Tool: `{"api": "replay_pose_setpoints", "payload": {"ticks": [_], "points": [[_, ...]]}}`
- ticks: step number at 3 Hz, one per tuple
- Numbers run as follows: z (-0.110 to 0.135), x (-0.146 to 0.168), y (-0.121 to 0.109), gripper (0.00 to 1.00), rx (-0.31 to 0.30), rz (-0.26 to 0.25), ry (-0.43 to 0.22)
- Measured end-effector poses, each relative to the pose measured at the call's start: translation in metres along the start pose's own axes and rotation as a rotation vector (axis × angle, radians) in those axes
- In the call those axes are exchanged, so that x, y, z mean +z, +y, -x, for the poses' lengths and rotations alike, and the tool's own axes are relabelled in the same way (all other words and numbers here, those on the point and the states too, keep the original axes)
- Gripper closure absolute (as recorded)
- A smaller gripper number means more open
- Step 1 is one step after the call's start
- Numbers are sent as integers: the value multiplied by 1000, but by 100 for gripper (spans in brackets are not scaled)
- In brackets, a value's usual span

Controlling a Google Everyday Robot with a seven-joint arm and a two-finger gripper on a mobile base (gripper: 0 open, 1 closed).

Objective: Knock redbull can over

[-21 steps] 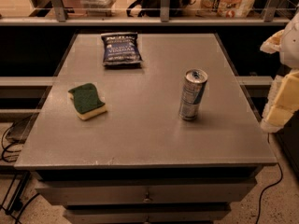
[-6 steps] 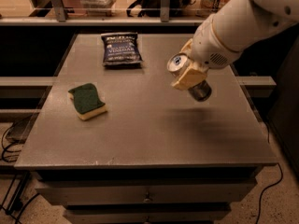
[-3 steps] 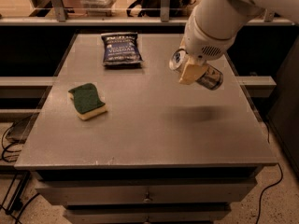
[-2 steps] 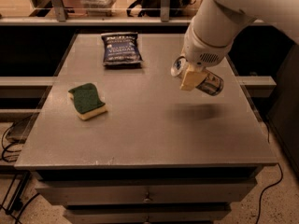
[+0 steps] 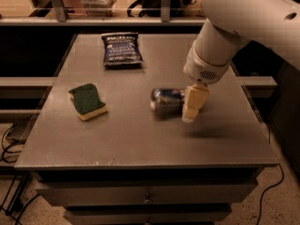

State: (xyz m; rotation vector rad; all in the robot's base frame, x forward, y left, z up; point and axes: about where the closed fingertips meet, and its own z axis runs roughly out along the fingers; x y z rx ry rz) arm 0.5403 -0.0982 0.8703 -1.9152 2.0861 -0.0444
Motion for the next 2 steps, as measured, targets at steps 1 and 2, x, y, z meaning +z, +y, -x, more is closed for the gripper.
{"api": "replay_pose_setpoints", "payload": {"ticks": [1, 2], "points": [[-5, 12, 8, 0, 37, 35, -14], [-5, 12, 8, 0, 39, 37, -15]]}}
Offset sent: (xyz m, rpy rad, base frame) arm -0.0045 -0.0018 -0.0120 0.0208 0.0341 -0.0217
